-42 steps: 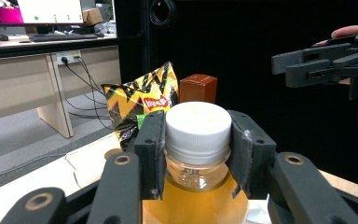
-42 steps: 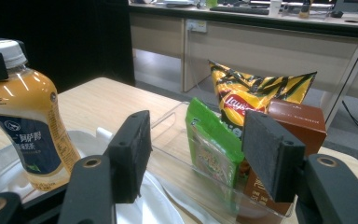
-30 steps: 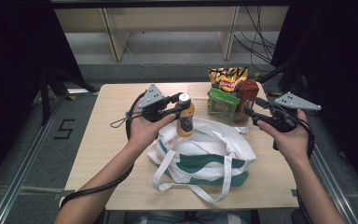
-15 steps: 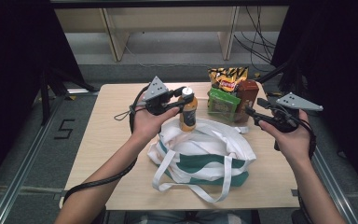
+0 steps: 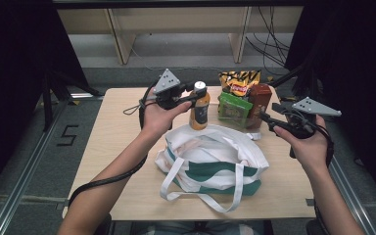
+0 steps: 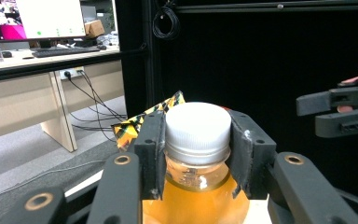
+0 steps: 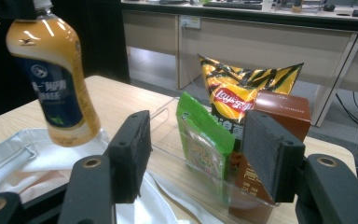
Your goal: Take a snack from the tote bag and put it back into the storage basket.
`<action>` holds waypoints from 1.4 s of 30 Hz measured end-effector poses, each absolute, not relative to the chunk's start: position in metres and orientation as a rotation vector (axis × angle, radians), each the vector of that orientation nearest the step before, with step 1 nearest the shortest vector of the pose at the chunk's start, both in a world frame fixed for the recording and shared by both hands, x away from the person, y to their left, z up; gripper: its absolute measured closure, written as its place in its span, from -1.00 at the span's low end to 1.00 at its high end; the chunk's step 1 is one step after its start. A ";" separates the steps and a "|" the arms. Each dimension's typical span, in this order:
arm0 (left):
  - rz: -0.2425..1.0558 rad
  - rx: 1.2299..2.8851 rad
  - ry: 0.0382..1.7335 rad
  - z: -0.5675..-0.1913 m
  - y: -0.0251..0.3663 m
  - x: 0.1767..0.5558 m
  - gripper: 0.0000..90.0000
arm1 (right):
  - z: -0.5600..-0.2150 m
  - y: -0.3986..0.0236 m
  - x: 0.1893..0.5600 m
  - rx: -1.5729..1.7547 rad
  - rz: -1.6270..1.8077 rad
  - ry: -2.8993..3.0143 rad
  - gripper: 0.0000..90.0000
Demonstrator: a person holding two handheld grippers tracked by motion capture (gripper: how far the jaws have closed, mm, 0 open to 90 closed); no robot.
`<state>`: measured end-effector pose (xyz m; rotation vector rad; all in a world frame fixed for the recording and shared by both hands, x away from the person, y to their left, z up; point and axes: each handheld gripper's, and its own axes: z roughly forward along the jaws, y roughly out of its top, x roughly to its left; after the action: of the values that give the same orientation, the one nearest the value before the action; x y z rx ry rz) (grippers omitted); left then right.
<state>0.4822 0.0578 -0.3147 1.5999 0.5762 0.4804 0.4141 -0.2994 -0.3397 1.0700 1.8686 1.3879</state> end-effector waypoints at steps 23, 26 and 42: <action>0.516 1.597 0.595 -0.308 0.047 0.517 0.31 | -0.342 -0.301 0.415 1.088 1.389 1.865 -0.04; 0.518 1.596 0.598 -0.308 0.045 0.521 0.31 | -0.343 -0.301 0.415 1.089 1.390 1.851 -0.04; 0.516 1.615 0.621 -0.319 0.032 0.544 0.31 | -0.343 -0.303 0.416 1.086 1.382 1.867 -0.04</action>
<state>0.5441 0.0320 -0.3189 1.6152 0.6209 0.5161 0.4164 -0.3035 -0.3434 1.0856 1.8669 1.3824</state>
